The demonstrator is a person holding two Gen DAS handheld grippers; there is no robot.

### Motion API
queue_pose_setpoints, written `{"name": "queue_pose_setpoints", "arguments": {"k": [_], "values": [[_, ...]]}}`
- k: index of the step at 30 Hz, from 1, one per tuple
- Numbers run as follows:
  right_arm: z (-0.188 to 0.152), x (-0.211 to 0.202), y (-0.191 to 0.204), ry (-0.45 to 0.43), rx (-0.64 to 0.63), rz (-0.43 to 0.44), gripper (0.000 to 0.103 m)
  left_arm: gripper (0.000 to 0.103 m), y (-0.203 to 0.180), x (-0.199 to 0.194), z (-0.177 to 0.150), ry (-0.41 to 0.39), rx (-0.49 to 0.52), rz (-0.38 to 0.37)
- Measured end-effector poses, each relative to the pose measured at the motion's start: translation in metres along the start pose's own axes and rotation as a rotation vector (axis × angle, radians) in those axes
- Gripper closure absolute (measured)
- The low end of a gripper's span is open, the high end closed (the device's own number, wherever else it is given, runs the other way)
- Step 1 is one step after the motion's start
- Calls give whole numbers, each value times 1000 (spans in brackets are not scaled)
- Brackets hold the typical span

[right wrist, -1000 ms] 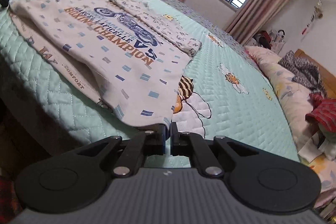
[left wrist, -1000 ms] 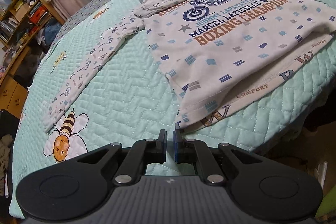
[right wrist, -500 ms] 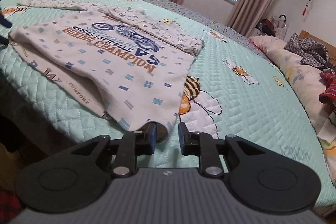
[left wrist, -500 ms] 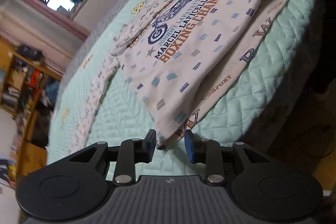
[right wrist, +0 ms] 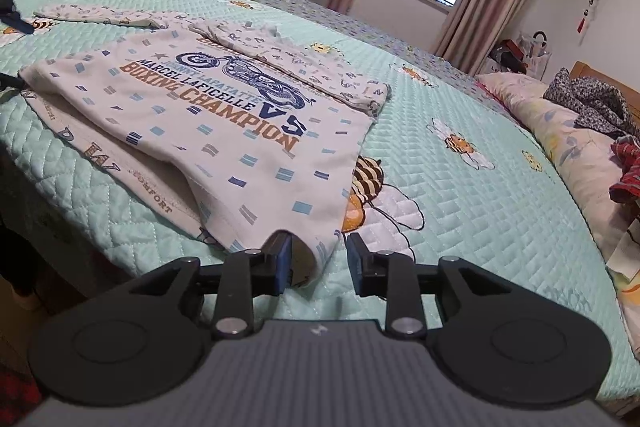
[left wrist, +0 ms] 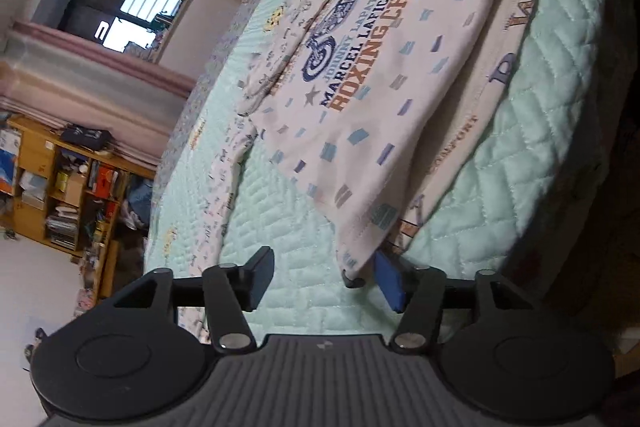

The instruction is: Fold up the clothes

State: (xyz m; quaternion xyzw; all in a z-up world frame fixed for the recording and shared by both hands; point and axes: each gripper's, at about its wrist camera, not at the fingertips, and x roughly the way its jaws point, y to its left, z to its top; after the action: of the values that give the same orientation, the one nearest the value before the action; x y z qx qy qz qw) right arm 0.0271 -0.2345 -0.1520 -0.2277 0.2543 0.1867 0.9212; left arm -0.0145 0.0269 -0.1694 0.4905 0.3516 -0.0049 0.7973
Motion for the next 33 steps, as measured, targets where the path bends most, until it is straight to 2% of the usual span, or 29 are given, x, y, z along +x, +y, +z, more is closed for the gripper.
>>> {"name": "queue_pose_setpoints", "arguments": {"k": [1,3,9,12,14,16,19,25,30,33], "values": [[0,-1,1,-7,-11,2,66,43,-1,1,1,-5,11,6],[0,-2,6,-20,-52,5,53,43,-2,2,4,-14,32,19],[-7,-7,22,-43,-188,27,53,43,-2,-1,7,-53,46,32],[-9,-12,25,-71,-207,61,53,44,2,-2,6,-66,28,20],[-9,-14,28,-88,-228,83,53,53,5,-2,6,-68,16,20],[-8,-14,31,-93,-247,100,53,57,8,-2,6,-70,2,16],[-7,-13,33,-91,-261,100,53,57,13,0,6,-70,-22,40],[-3,-10,33,-98,-272,89,53,57,25,1,7,-73,-104,29],[6,-7,41,-119,-275,116,52,55,16,-4,3,-71,-49,7],[8,-4,41,-121,-248,120,51,51,10,-10,-1,-81,-14,-8]]}}
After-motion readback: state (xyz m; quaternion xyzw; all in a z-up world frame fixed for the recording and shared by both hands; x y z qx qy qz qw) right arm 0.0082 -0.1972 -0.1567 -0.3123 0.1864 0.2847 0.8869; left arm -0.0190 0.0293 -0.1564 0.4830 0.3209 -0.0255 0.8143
